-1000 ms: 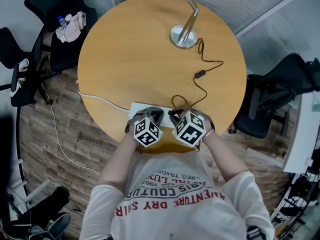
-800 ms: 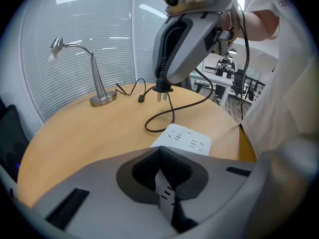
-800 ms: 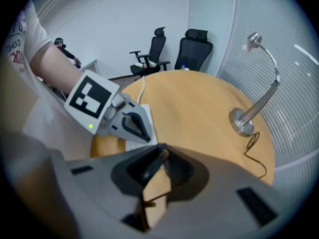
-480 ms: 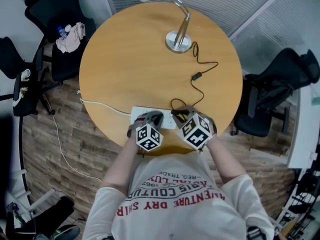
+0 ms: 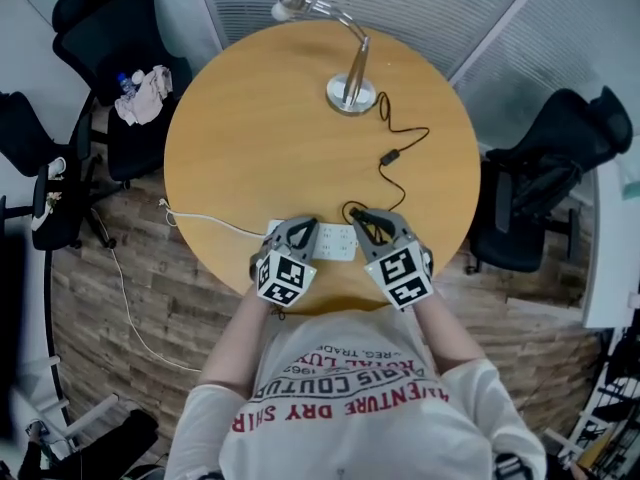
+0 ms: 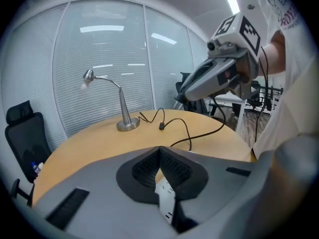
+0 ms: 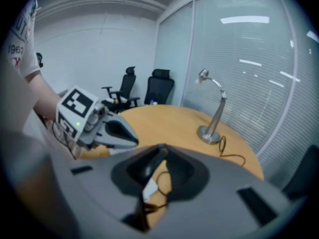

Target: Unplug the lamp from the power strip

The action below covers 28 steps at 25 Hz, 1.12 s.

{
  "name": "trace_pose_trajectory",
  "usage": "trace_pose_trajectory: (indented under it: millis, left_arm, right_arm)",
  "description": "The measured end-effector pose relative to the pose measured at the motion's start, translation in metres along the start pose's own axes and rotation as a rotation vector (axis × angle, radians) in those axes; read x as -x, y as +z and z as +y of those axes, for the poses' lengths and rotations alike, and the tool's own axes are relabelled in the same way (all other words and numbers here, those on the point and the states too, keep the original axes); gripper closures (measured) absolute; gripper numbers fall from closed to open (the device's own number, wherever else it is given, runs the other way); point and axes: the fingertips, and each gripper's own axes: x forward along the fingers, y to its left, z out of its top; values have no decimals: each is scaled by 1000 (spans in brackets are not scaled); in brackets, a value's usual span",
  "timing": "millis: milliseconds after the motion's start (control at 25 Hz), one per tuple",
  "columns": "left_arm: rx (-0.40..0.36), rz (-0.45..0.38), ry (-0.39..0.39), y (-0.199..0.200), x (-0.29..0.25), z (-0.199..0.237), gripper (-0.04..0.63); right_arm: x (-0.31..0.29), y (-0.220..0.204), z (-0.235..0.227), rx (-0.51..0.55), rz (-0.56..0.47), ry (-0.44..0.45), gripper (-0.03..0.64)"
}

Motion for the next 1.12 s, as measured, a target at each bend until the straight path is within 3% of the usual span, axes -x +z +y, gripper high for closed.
trace_pose_trajectory:
  millis: [200,560,800,1120]
  left_arm:
    - [0,-118,16,46,32,8,569]
    - [201,-388,67,115,104,48,568]
    - [218,-426,115,128,131,64,568]
    - [254,-434,95,136,129,58,568]
  right_arm:
    - [24,33,-11,-50,-145,-105,545]
    - [54,60,-13,-135,-350,-168,545]
    - [64,53,-13,-208,-357,-197,545]
    - [67,44,-18,-253,-351,-214,545]
